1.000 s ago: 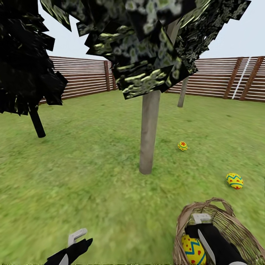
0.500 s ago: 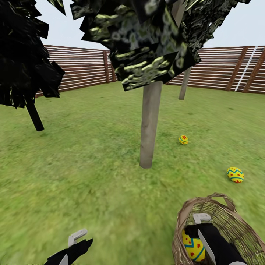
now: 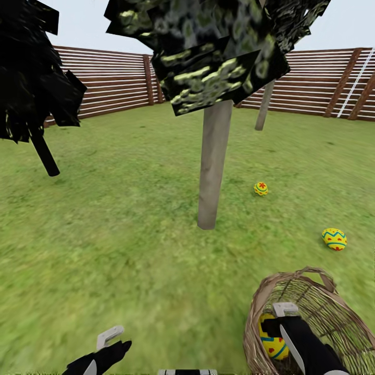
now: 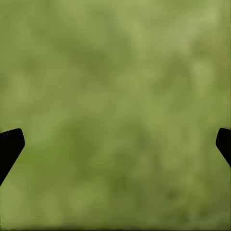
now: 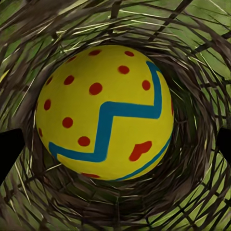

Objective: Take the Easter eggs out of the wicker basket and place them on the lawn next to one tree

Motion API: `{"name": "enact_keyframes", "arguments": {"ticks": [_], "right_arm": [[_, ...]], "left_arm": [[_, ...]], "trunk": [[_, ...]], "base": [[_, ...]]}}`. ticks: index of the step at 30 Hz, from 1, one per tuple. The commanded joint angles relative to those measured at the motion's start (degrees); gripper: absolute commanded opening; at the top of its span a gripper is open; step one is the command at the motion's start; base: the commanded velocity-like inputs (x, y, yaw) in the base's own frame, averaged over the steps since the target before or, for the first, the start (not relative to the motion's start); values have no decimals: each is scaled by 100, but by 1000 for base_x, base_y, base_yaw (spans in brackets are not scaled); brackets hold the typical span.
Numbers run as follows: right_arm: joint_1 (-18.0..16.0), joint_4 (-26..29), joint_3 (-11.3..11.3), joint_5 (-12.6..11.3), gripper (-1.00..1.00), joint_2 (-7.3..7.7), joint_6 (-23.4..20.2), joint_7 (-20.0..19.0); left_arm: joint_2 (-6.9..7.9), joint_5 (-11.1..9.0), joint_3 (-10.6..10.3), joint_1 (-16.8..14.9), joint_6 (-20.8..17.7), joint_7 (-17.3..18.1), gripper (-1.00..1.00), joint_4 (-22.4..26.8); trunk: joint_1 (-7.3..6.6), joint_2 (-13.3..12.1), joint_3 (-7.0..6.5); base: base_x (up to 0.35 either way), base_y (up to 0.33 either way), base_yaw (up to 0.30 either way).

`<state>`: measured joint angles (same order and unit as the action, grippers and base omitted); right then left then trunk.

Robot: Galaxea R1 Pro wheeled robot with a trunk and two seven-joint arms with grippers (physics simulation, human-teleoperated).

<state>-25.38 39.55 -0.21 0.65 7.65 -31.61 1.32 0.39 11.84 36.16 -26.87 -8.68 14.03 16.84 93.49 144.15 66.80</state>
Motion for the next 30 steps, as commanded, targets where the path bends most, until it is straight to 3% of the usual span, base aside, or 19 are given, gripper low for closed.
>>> {"name": "enact_keyframes", "arguments": {"ticks": [1, 12, 30], "right_arm": [[-2, 9, -3, 6, 100, -1, -30, 9], [-2, 8, 12, 14, 100, -1, -29, 9], [-2, 8, 21, 32, 100, -1, -31, 9]], "left_arm": [[-4, 48, 49, -3, -35, 41, 100, 12], [-13, 57, 45, -3, -26, 81, 100, 7], [-13, 38, 58, -3, 16, 65, 100, 21]], "trunk": [[1, 4, 28], [30, 18, 271], [76, 42, 670]], "base": [[0, 0, 0], [146, 0, 0], [3, 0, 0]]}}
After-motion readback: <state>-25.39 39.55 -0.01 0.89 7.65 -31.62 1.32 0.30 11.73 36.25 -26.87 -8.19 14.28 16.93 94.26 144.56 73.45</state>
